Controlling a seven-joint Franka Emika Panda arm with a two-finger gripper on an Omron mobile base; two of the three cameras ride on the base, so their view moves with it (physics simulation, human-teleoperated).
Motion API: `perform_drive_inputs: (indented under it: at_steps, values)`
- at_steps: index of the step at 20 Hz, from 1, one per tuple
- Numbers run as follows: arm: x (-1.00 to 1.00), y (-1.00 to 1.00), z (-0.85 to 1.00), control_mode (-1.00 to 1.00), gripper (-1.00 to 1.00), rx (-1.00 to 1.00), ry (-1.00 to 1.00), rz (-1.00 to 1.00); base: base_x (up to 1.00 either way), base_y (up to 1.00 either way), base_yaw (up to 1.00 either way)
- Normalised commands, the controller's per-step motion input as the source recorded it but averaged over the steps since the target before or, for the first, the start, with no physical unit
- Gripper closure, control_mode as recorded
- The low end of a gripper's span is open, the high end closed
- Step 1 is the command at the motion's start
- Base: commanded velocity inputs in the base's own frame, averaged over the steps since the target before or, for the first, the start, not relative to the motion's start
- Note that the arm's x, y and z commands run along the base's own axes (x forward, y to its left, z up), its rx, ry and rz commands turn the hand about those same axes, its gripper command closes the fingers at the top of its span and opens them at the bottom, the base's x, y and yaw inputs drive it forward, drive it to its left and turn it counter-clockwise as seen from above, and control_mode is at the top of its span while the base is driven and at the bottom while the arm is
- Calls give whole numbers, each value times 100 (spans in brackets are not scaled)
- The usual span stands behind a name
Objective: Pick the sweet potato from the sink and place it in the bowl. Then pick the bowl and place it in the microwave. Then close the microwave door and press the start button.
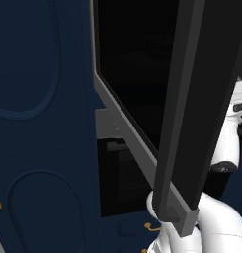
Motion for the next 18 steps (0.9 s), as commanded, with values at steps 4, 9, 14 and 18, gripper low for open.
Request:
perform_drive_inputs:
  at_steps: [4, 9, 14, 18]
  values:
    - [-41, 66, 0, -100, -100, -13, -2, -34, 0, 0, 0]
    - [-24, 54, -11, -100, -100, -16, 0, -19, 0, 0, 0]
    - [-23, 45, -10, -100, -100, -18, -9, 0, 0, 0, 0]
    - [-36, 74, -10, -100, -100, -6, -3, -5, 0, 0, 0]
